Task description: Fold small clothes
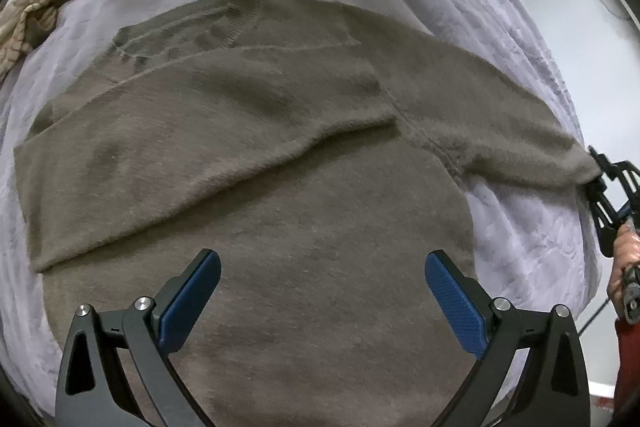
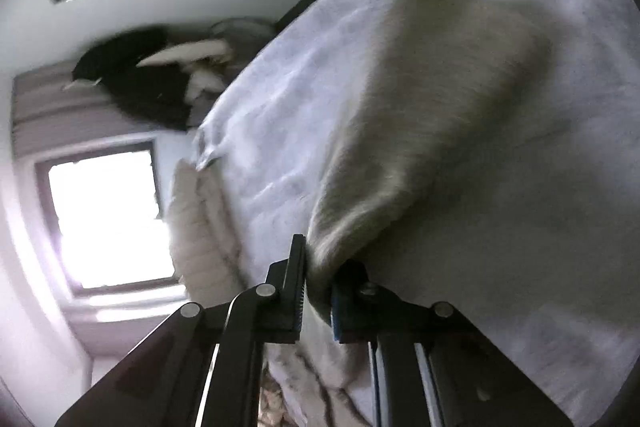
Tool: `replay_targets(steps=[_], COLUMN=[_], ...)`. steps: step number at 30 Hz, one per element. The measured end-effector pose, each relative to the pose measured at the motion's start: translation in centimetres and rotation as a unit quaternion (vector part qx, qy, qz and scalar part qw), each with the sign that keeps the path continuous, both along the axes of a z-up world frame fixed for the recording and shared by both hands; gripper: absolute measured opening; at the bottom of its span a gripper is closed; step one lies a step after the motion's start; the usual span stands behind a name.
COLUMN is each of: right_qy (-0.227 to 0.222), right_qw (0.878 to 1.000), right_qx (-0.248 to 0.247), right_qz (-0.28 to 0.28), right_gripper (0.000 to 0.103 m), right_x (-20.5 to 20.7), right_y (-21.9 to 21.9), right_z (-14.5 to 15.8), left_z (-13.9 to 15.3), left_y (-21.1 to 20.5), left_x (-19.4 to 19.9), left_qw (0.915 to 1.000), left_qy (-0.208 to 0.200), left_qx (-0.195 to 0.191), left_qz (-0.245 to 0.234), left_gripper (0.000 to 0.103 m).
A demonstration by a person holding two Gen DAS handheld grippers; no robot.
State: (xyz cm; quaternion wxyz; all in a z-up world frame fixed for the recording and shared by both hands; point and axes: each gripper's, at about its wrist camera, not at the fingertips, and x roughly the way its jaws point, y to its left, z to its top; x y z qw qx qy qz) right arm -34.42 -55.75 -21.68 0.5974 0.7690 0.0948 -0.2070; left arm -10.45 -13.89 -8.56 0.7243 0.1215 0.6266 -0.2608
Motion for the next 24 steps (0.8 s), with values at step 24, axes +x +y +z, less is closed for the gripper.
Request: replay_targets(steps=[24], right_qy=[0.023], right_qw=[0.779], right_qx=[-0.22], right_qz=[0.586], right_gripper=[0.015], right_x=[37.5], right_y=[29.9], right_z=[6.6], left_z=[-0.2], left_y=[20.2], left_x=[4.7], left_qw=[0.9798], left_qy=[-0.043], left_qx=[0.009], left_qz=[0.195], left_gripper=[0.102])
